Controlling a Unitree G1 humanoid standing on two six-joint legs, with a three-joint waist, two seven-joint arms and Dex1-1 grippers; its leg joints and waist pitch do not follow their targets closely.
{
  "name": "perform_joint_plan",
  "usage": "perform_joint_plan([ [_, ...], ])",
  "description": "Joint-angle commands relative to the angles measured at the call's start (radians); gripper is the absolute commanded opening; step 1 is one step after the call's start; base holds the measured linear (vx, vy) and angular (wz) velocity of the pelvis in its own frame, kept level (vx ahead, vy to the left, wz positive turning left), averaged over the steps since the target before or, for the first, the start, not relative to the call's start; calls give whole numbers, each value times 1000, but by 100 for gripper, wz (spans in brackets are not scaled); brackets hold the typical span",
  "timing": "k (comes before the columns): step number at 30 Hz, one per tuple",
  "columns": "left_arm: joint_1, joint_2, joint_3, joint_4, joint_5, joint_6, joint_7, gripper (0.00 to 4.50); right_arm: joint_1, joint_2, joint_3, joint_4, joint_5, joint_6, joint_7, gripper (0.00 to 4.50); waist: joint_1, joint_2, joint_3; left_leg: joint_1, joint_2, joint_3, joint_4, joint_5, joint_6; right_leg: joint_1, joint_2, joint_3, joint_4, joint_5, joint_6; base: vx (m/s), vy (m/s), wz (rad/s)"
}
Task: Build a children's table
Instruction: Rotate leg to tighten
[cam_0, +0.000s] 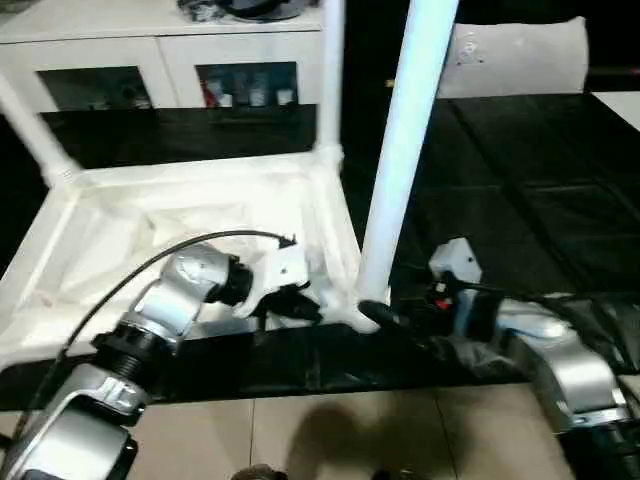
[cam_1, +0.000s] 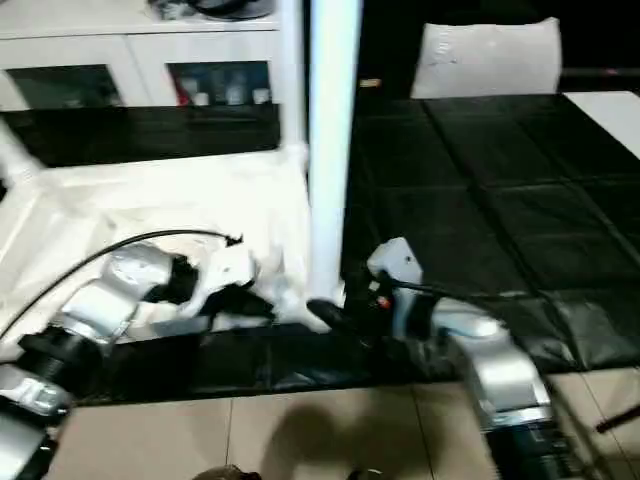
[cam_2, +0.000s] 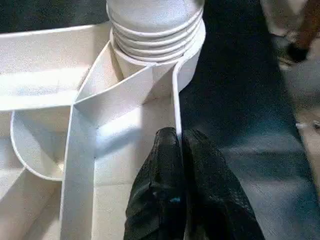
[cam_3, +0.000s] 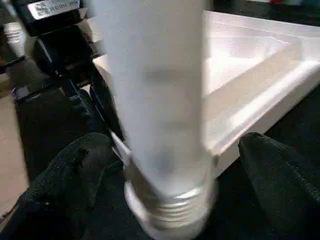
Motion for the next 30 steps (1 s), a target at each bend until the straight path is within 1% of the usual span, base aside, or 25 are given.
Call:
perform_joint_plan([
  [1,-30,19,-40,-9,-1,-36,-77,0,-10,-29,-3,-21,31,7,64,448,5,-9,-70,19,118,-52,-81,-206,35,46,-110,88,-55,-252,-184,0,0,0],
  [2,-37,25,-48,-1,0,-48,-97,0,-15,-42,-2,-18,36,5,85,448,11,-9,-70,17,117,-51,-80,-198,38,47,-111,88,-53,-254,-185,0,0,0],
  [4,-41,27,-50,2,-3,-50,-107,0,-17,-48,-1,-15,39,1,97,448,14,-9,-69,17,118,-50,-80,-195,38,46,-110,88,-53,-261,-181,0,0,0],
  [5,-48,33,-59,8,-1,-57,-127,0,-24,-59,2,-12,41,-5,115,448,20,-11,-68,18,117,-50,-79,-204,34,46,-111,88,-56,-289,-174,0,0,0],
  [8,-53,37,-66,11,3,-62,-143,0,-29,-71,9,-12,42,-1,133,448,31,-12,-67,22,117,-49,-79,-214,23,43,-113,90,-61,-340,-160,0,0,0],
  [9,-55,38,-68,11,3,-63,-146,0,-31,-74,10,-11,42,1,138,448,32,-14,-68,22,117,-49,-79,-214,22,42,-112,90,-62,-342,-160,0,0,0],
  [12,-56,44,-75,7,3,-68,-174,0,-38,-89,21,-12,53,7,168,448,33,-13,-68,21,119,-51,-80,-216,17,43,-111,90,-58,-331,-166,0,0,0],
  [14,-58,46,-80,8,1,-75,-182,0,-45,-91,23,-14,76,21,195,448,33,-17,-68,20,118,-50,-80,-218,21,43,-112,91,-58,-333,-168,0,0,0],
  [15,-59,46,-81,10,0,-77,-183,0,-47,-92,24,-16,84,26,206,422,35,-15,-68,21,118,-50,-79,-217,24,43,-113,91,-58,-338,-168,0,0,0],
  [18,-63,40,-79,19,2,-87,-173,0,-52,-88,31,-18,103,48,231,409,35,-18,-67,20,117,-50,-78,-218,24,43,-113,90,-61,-362,-162,0,0,0],
  [19,-63,39,-79,20,3,-88,-171,0,-52,-85,37,-18,102,45,233,395,36,-16,-67,20,118,-50,-78,-218,22,42,-113,90,-61,-369,-159,0,0,0],
  [20,-62,38,-79,20,3,-88,-171,0,-51,-84,41,-18,101,43,234,379,36,-17,-67,20,118,-51,-78,-220,20,41,-113,90,-61,-371,-156,0,0,0],
  [21,-62,37,-79,21,4,-88,-171,0,-52,-82,44,-17,101,42,234,371,36,-18,-67,20,118,-51,-78,-220,19,41,-113,91,-62,-371,-156,0,0,0],
  [22,-61,36,-79,20,4,-88,-170,0,-53,-80,49,-15,102,45,237,367,37,-15,-68,21,118,-51,-78,-217,18,41,-113,91,-60,-366,-157,0,0,0],
  [23,-60,34,-81,22,5,-89,-170,0,-56,-77,59,-8,104,51,245,361,37,-16,-68,20,117,-51,-78,-222,15,41,-113,90,-61,-368,-157,0,0,0],
  [26,-60,32,-81,23,3,-89,-168,0,-59,-75,71,-3,105,60,256,326,38,-15,-68,19,117,-50,-78,-213,17,41,-112,91,-60,-357,-158,0,0,0],
  [28,-61,31,-81,27,3,-91,-167,0,-63,-73,77,2,111,71,262,322,39,-15,-68,21,118,-51,-78,-214,15,40,-112,91,-60,-356,-158,0,0,0],
  [29,-61,31,-80,28,4,-92,-166,0,-65,-72,81,3,112,73,263,291,42,-15,-68,21,119,-51,-79,-217,13,41,-112,91,-60,-358,-160,0,0,0],
  [30,-61,30,-79,29,3,-90,-165,0,-66,-71,84,4,115,78,265,284,43,-15,-68,21,118,-51,-78,-220,11,41,-113,91,-60,-362,-159,0,0,0],
])
